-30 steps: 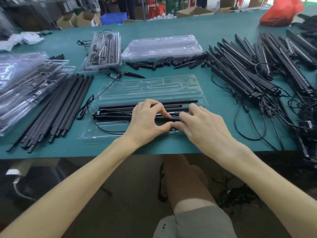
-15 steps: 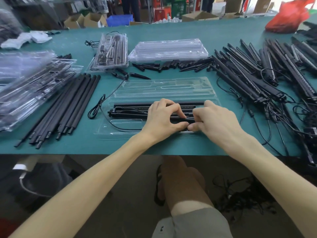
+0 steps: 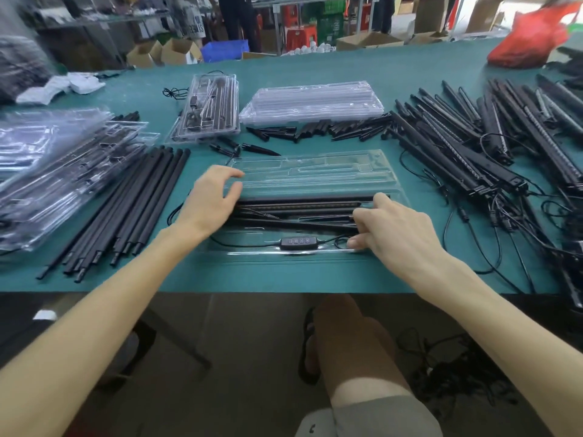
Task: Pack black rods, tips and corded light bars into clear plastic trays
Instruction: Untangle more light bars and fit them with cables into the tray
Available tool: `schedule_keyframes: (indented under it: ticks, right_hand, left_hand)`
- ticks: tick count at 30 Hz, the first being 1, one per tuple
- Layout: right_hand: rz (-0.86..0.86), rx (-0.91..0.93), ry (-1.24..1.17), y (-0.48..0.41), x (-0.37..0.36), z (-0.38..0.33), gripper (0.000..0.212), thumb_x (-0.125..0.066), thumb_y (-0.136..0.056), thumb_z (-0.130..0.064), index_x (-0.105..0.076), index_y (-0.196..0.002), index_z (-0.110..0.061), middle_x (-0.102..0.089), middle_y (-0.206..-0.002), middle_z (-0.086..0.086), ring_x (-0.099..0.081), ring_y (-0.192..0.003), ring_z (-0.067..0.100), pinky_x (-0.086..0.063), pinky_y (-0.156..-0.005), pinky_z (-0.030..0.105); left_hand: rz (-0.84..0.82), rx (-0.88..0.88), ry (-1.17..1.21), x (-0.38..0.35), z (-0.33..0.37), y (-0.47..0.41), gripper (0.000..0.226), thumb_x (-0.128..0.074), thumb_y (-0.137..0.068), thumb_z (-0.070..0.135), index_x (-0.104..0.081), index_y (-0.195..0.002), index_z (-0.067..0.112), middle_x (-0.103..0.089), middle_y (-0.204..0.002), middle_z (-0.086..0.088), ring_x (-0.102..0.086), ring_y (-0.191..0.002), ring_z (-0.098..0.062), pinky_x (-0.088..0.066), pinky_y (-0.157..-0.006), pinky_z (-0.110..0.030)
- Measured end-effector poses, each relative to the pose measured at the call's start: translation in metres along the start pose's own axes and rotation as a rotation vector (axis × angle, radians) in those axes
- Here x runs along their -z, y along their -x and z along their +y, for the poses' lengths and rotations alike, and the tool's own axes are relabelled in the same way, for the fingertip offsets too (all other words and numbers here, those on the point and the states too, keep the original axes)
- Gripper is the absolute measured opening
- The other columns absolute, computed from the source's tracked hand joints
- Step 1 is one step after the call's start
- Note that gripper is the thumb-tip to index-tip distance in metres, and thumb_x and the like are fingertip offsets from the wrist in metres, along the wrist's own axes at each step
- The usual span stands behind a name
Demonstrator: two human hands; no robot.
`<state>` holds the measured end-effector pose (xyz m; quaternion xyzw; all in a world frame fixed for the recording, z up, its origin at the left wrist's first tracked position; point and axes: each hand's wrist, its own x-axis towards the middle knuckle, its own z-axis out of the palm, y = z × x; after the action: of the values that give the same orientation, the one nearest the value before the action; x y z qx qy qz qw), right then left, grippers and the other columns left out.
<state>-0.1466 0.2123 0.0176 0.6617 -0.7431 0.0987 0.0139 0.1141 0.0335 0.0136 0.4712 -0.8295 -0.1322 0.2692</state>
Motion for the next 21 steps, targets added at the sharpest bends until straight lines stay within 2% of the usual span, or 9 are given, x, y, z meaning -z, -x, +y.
schedule_keyframes:
  ticks: [6, 8, 9, 10, 12, 15, 17, 19, 21]
  right_hand:
    - [0.005, -0.01, -0.009, 0.002, -0.001, 0.0, 0.037, -0.062, -0.092, -0.052, -0.044, -0.078, -0.023, -0.037, -0.086, -0.004, -0.044, -0.08, 0.022, -0.016, -0.051, 0.029]
    - [0.01, -0.013, -0.008, 0.002, -0.001, 0.0, 0.036, -0.062, -0.092, -0.053, -0.046, -0.08, -0.022, -0.038, -0.087, -0.003, -0.045, -0.081, 0.022, -0.017, -0.05, 0.029]
    - [0.008, -0.014, -0.009, 0.002, 0.0, 0.0, 0.036, -0.062, -0.092, -0.053, -0.047, -0.081, -0.022, -0.038, -0.087, -0.002, -0.045, -0.081, 0.022, -0.016, -0.05, 0.029]
    - [0.004, -0.014, -0.008, 0.001, 0.0, 0.0, 0.036, -0.062, -0.092, -0.053, -0.046, -0.081, -0.022, -0.038, -0.087, -0.002, -0.045, -0.081, 0.023, -0.016, -0.05, 0.03]
    - [-0.002, -0.016, -0.005, 0.001, 0.0, 0.0, 0.036, -0.062, -0.092, -0.053, -0.046, -0.08, -0.023, -0.039, -0.088, -0.002, -0.044, -0.081, 0.023, -0.017, -0.051, 0.03]
    - [0.003, -0.018, -0.009, 0.001, 0.0, 0.002, 0.036, -0.062, -0.092, -0.052, -0.044, -0.08, -0.023, -0.038, -0.088, -0.002, -0.044, -0.08, 0.022, -0.017, -0.051, 0.03]
    - [0.008, -0.02, -0.014, 0.001, -0.001, 0.002, 0.036, -0.062, -0.091, -0.053, -0.044, -0.081, -0.024, -0.037, -0.087, -0.002, -0.044, -0.08, 0.022, -0.016, -0.051, 0.03]
    - [0.005, -0.021, -0.019, 0.001, -0.002, 0.002, 0.036, -0.062, -0.091, -0.053, -0.043, -0.081, -0.024, -0.035, -0.087, -0.003, -0.043, -0.08, 0.022, -0.015, -0.05, 0.029]
    - [0.009, -0.02, -0.027, 0.001, -0.002, 0.002, 0.036, -0.062, -0.091, -0.053, -0.043, -0.08, -0.025, -0.035, -0.086, -0.003, -0.043, -0.08, 0.021, -0.015, -0.05, 0.028]
  left_hand:
    - [-0.001, 0.087, -0.074, 0.002, -0.035, 0.001, 0.038, -0.043, -0.107, 0.033, -0.065, -0.121, 0.006, -0.062, -0.126, -0.011, -0.051, -0.124, -0.026, -0.036, -0.11, -0.039]
    - [0.038, 0.136, -0.04, 0.003, -0.036, 0.002, 0.041, -0.038, -0.107, 0.039, -0.064, -0.089, 0.013, -0.063, -0.095, -0.005, -0.054, -0.1, -0.026, -0.043, -0.091, -0.043]
    - [0.057, 0.151, -0.032, 0.005, -0.036, 0.002, 0.045, -0.035, -0.106, 0.04, -0.051, -0.072, 0.016, -0.054, -0.077, -0.001, -0.05, -0.082, -0.025, -0.041, -0.076, -0.043]
    - [0.071, 0.172, -0.032, 0.006, -0.037, 0.002, 0.048, -0.033, -0.106, 0.041, -0.038, -0.065, 0.015, -0.045, -0.066, 0.0, -0.043, -0.069, -0.025, -0.036, -0.066, -0.042]
    - [0.086, 0.25, -0.063, 0.009, -0.041, 0.0, 0.053, -0.032, -0.106, 0.041, -0.032, -0.062, 0.011, -0.04, -0.06, -0.004, -0.039, -0.059, -0.026, -0.031, -0.059, -0.04]
    - [0.042, 0.327, -0.143, 0.014, -0.048, -0.004, 0.046, -0.035, -0.104, 0.027, -0.044, -0.066, 0.003, -0.051, -0.071, -0.017, -0.05, -0.072, -0.039, -0.042, -0.069, -0.044]
    - [0.049, 0.303, -0.151, 0.016, -0.053, -0.007, 0.029, -0.038, -0.103, 0.012, -0.065, -0.103, -0.001, -0.062, -0.11, -0.026, -0.058, -0.107, -0.042, -0.046, -0.096, -0.047]
    - [0.065, 0.195, -0.108, 0.019, -0.049, -0.007, 0.039, -0.042, -0.102, 0.005, -0.059, -0.136, 0.009, -0.057, -0.139, -0.015, -0.051, -0.13, -0.03, -0.036, -0.114, -0.038]
    - [0.036, 0.095, -0.126, 0.018, -0.048, -0.01, 0.035, -0.046, -0.102, 0.008, -0.063, -0.133, 0.009, -0.06, -0.138, -0.009, -0.052, -0.131, -0.026, -0.034, -0.114, -0.033]
